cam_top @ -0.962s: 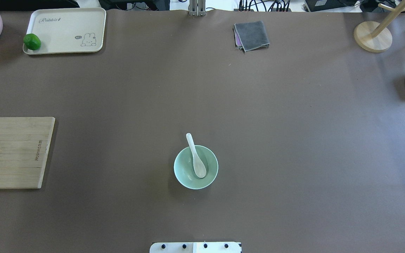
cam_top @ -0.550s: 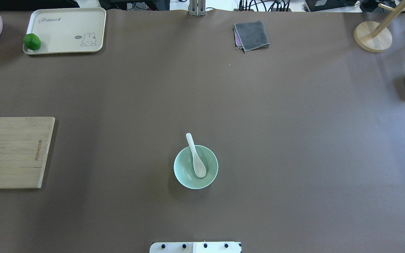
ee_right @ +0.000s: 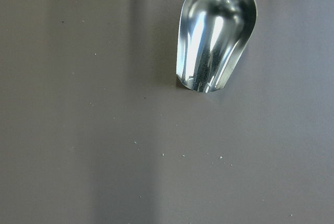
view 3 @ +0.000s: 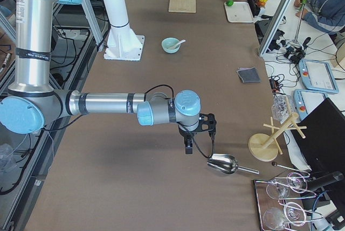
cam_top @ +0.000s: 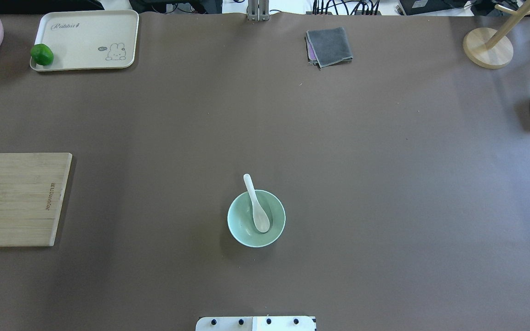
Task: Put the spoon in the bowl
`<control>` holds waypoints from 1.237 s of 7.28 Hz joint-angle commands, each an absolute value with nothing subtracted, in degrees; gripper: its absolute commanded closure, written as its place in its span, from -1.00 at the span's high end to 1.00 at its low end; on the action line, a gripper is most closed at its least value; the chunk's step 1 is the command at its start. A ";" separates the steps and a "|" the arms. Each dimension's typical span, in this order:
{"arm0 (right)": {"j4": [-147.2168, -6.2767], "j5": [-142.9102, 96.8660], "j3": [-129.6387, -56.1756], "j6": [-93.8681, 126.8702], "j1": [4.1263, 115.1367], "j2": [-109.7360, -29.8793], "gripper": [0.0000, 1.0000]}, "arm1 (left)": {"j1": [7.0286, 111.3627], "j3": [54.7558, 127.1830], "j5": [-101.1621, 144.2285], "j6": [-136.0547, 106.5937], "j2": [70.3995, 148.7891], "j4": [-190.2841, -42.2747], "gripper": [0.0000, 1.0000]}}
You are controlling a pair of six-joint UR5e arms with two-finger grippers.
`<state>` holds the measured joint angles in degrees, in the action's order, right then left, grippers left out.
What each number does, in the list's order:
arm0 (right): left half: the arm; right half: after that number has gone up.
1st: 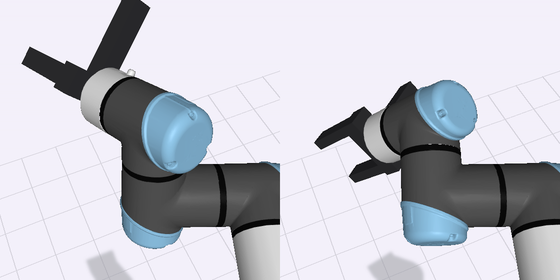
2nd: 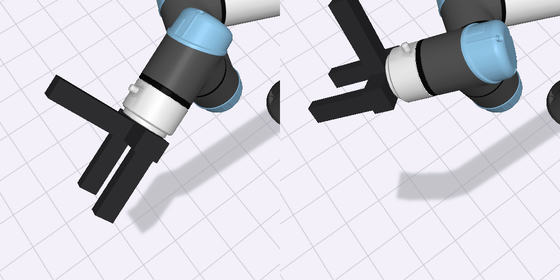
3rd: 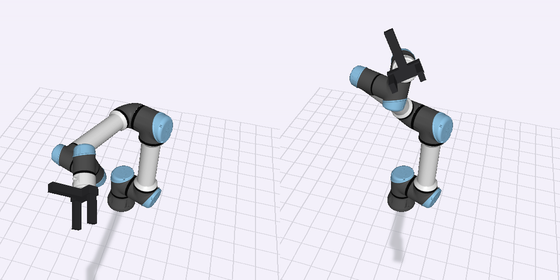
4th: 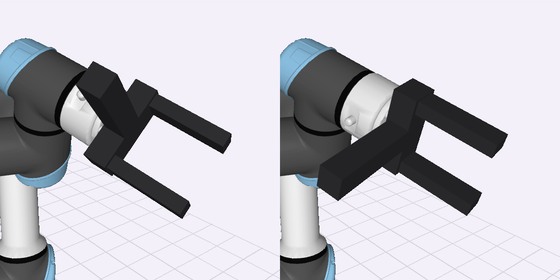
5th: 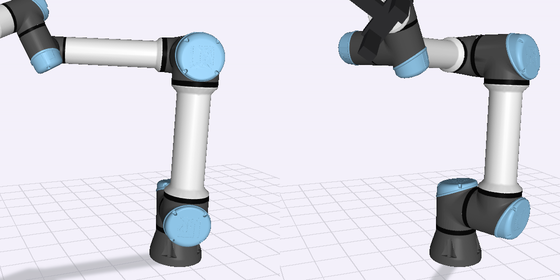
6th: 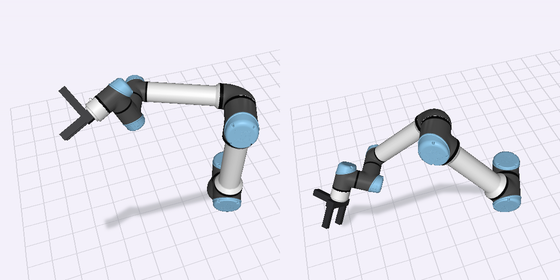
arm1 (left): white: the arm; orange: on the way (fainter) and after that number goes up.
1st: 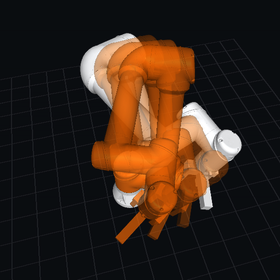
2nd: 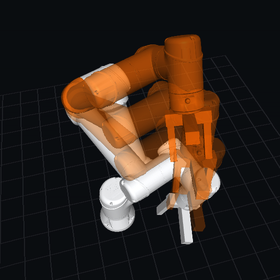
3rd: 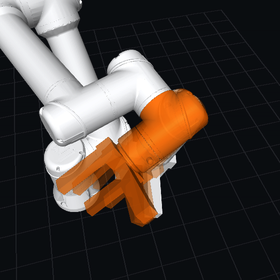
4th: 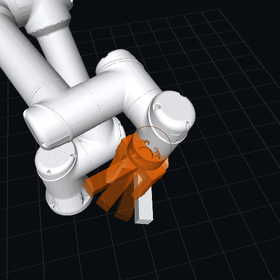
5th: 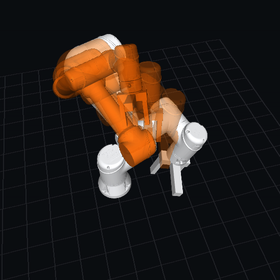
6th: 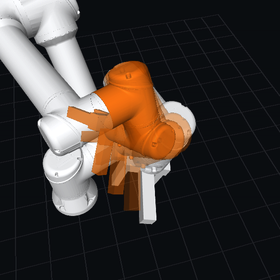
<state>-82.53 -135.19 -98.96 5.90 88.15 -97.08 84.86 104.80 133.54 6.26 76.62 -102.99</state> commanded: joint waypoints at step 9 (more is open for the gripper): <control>-82.18 -135.26 -98.44 4.31 90.44 -98.00 1.00 | 88.77 104.32 136.13 6.86 74.44 -101.87 0.95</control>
<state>-82.16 -135.25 -98.43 4.43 90.32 -97.96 88.35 104.20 134.61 6.85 74.49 -101.88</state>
